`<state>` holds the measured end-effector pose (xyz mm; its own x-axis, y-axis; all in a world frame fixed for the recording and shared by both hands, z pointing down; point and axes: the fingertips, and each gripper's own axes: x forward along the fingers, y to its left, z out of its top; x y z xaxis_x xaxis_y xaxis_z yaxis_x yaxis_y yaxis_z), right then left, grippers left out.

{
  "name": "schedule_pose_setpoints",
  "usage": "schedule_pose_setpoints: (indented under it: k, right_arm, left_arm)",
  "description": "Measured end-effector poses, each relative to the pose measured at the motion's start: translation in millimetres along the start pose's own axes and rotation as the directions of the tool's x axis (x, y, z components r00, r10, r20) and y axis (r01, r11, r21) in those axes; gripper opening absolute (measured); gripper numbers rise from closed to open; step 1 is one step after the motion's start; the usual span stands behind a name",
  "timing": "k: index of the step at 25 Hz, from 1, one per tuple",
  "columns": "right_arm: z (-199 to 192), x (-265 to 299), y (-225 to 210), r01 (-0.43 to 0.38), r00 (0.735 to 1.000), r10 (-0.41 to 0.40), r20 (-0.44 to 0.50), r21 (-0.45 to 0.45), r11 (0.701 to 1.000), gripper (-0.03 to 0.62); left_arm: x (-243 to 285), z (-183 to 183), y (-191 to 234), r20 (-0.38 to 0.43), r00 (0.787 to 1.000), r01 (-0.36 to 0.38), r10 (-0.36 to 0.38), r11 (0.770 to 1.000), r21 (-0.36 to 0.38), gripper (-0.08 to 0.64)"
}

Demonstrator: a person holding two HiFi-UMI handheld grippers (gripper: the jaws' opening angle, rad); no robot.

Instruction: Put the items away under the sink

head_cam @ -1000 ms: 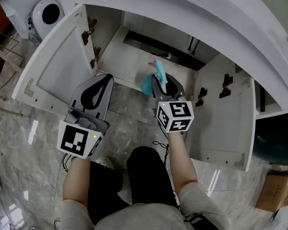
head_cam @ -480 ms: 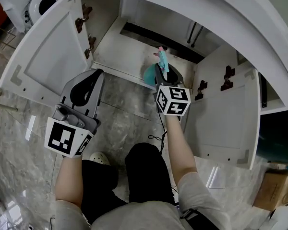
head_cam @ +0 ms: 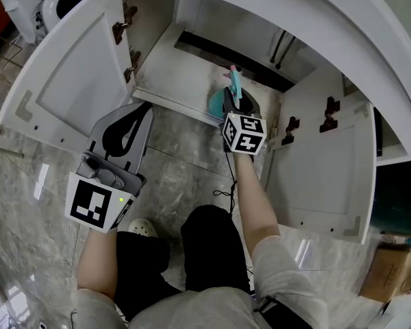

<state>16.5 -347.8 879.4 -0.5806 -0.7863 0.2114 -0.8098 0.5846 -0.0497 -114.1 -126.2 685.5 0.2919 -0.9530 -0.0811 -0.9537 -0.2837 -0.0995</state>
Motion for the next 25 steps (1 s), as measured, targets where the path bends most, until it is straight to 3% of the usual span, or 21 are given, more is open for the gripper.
schedule_pose_setpoints:
  k: [8,25]
  right_arm:
    - [-7,16,-8,0.049,0.999,-0.049,0.0,0.008,0.999,0.141]
    - [-6,27,-19,0.089,0.996,-0.088,-0.026,0.019,0.996,0.149]
  left_arm:
    - [-2,-12,-4,-0.042,0.999,0.024,-0.025,1.0,-0.003,0.003]
    - [0,-11,-3,-0.042,0.999,0.034,-0.034,0.999,0.002,0.003]
